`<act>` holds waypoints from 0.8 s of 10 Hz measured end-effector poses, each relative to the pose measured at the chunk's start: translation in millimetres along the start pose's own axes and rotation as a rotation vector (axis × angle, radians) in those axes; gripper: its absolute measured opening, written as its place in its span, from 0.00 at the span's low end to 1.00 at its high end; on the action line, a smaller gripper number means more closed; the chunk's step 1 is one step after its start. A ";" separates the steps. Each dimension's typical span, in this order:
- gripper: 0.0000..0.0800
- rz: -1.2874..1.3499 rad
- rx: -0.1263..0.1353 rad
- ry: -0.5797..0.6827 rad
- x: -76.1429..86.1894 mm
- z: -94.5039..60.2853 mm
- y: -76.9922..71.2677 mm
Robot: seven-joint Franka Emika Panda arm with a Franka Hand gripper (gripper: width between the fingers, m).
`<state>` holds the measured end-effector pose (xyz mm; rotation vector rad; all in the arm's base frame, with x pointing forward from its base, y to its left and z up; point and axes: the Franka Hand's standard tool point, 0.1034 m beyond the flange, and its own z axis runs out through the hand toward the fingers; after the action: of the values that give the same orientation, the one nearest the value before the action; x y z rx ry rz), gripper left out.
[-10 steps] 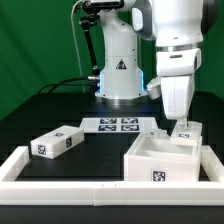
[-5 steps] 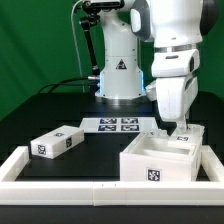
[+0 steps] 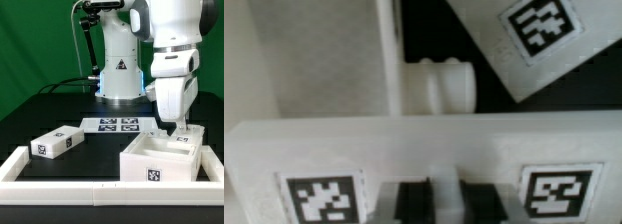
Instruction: Assemble cabinet
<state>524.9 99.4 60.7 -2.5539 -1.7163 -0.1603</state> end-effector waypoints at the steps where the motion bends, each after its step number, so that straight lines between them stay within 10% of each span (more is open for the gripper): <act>1: 0.09 -0.007 -0.003 0.002 -0.5 -0.2 9.2; 8: 0.09 -0.075 -0.011 0.021 1.8 1.3 63.1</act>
Offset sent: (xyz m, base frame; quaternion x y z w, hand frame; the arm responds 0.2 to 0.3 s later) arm 0.0323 -0.0082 -0.0029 0.0089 0.0056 -0.0163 0.9998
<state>584.1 77.3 60.2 -2.4879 -1.8098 -0.1998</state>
